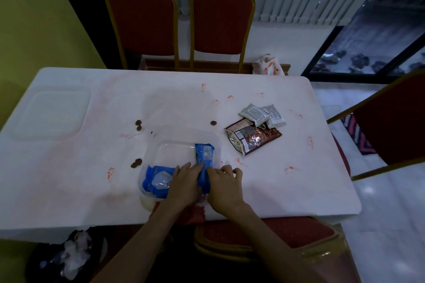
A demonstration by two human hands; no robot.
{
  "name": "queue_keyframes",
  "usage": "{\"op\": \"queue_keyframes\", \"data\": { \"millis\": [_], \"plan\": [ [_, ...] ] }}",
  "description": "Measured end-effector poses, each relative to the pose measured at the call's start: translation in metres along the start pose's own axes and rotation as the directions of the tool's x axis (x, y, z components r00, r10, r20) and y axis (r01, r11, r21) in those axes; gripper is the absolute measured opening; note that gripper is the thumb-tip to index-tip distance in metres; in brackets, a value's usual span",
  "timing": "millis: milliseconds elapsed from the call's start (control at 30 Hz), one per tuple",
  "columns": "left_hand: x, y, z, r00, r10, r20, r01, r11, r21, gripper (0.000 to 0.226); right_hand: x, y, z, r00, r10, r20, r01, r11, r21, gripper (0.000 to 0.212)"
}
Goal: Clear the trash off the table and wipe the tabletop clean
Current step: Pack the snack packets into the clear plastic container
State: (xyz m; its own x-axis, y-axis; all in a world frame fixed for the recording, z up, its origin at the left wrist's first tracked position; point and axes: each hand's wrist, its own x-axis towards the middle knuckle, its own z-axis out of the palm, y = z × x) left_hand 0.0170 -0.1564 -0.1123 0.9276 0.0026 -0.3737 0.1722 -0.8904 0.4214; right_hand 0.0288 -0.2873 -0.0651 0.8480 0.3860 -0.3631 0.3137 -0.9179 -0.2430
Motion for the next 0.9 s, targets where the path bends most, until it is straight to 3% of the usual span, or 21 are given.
{"op": "queue_keyframes", "data": {
  "millis": [167, 300, 500, 700, 833, 900],
  "plan": [
    [0.000, 0.012, -0.008, 0.999, -0.026, 0.022, 0.028, 0.997, -0.071, 0.076, 0.006, 0.016, -0.017, 0.975, 0.073, -0.210, -0.022, 0.972, 0.235, 0.045],
    [0.002, 0.021, -0.015, 0.994, -0.082, -0.069, 0.059, 0.954, -0.295, 0.071, 0.025, 0.045, -0.035, 0.961, 0.151, -0.233, -0.047, 0.915, 0.401, 0.038],
    [0.005, 0.048, -0.038, 0.973, -0.129, -0.189, 0.029, 0.890, -0.455, 0.062, 0.081, 0.109, -0.061, 0.946, 0.251, -0.206, -0.165, 0.919, 0.358, 0.041],
    [0.012, 0.063, -0.033, 0.945, -0.263, -0.193, 0.124, 0.837, -0.533, 0.053, 0.157, 0.169, -0.089, 0.949, 0.308, -0.069, -0.288, 0.935, 0.207, 0.069],
    [0.011, 0.058, -0.027, 0.919, -0.343, -0.193, 0.161, 0.776, -0.610, 0.048, 0.194, 0.194, -0.089, 0.964, 0.266, 0.013, -0.263, 0.944, 0.201, 0.091],
    [0.010, 0.055, -0.024, 0.900, -0.392, -0.189, 0.198, 0.755, -0.625, 0.045, 0.198, 0.195, -0.082, 0.970, 0.241, 0.031, -0.243, 0.953, 0.180, 0.082]
  ]
}}
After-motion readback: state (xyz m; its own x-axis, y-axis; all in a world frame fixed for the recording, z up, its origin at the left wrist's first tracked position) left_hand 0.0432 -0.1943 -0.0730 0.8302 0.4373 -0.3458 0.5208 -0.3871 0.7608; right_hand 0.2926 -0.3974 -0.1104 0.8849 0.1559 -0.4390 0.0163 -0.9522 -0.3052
